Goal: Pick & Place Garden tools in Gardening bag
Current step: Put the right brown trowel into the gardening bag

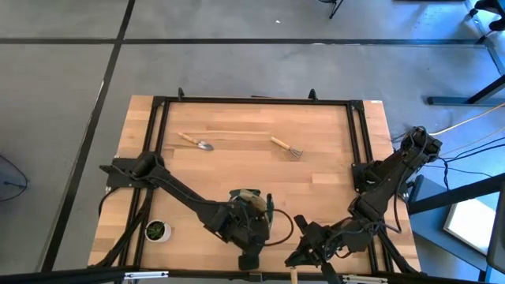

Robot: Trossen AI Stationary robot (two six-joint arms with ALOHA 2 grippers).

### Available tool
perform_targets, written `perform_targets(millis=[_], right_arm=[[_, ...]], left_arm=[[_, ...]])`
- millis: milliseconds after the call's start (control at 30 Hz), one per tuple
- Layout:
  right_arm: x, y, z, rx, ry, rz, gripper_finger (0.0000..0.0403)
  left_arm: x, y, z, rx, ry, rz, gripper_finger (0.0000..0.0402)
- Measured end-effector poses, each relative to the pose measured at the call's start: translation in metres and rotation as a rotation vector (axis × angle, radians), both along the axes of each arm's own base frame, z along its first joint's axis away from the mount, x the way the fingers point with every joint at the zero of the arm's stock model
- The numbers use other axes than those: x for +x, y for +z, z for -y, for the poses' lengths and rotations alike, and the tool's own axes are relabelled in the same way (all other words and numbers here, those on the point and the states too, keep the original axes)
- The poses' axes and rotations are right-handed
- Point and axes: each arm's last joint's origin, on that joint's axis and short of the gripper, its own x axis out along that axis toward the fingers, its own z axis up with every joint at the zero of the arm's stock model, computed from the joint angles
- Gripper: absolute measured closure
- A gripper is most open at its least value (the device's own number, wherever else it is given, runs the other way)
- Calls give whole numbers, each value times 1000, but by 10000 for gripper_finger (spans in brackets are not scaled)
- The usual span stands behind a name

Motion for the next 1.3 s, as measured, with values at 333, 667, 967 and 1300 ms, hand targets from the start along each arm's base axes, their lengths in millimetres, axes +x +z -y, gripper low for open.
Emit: perform_targets(millis=[333, 667, 967, 1300], right_arm=[[-1, -1, -1, -5, -4, -6, 402], [0, -1, 0, -6, -12, -5, 403], [0, -1, 1, -9, -38, -1, 403], [1, -1, 2, -13, -61, 3, 403]], left_arm=[[-2, 3, -2, 73, -8, 15, 238], [-9, 1, 4, 157, -78, 9, 289], [-10, -5, 3, 213, -97, -16, 299], [-12, -10, 5, 224, -107, -40, 300]])
